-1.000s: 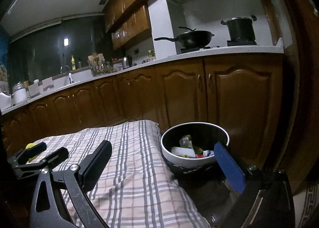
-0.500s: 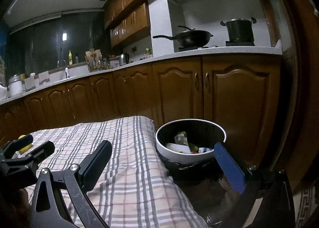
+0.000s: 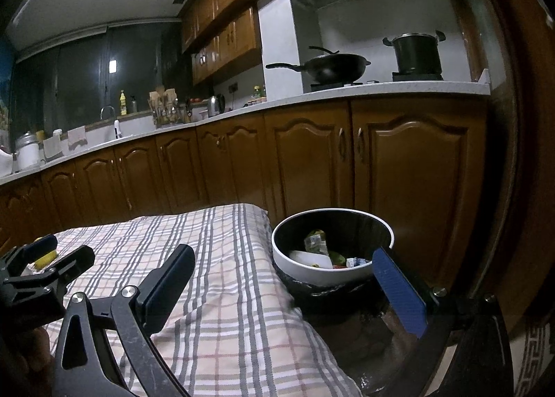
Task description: Collect trash
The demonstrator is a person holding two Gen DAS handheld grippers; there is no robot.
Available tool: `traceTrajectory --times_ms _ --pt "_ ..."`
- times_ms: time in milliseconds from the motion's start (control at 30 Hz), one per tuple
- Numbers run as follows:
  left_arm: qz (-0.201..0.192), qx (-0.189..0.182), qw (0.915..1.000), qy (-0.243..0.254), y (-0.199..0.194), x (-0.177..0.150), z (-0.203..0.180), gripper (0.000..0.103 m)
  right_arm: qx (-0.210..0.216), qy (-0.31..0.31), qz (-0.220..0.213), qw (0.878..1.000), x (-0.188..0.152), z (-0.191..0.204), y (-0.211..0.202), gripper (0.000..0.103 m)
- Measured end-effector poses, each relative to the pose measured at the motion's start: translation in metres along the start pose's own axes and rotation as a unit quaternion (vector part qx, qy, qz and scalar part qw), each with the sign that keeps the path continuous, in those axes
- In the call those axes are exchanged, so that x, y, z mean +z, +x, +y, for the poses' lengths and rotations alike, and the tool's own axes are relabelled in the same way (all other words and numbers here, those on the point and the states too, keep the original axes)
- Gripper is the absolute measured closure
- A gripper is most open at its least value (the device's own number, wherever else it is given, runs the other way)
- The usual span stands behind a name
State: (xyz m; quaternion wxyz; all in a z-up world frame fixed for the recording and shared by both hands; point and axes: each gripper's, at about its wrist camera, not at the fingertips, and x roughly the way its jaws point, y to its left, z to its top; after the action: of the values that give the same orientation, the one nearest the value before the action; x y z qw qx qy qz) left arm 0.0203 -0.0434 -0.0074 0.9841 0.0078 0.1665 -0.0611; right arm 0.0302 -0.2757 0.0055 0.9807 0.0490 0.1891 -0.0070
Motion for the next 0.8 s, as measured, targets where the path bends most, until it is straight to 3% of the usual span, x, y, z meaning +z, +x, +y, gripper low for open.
traceTrajectory --times_ms 800 --pt "-0.005 -0.001 1.0 0.002 0.0018 -0.0018 0.0061 0.001 0.01 -0.003 -0.01 1.0 0.0034 0.003 -0.0062 0.0"
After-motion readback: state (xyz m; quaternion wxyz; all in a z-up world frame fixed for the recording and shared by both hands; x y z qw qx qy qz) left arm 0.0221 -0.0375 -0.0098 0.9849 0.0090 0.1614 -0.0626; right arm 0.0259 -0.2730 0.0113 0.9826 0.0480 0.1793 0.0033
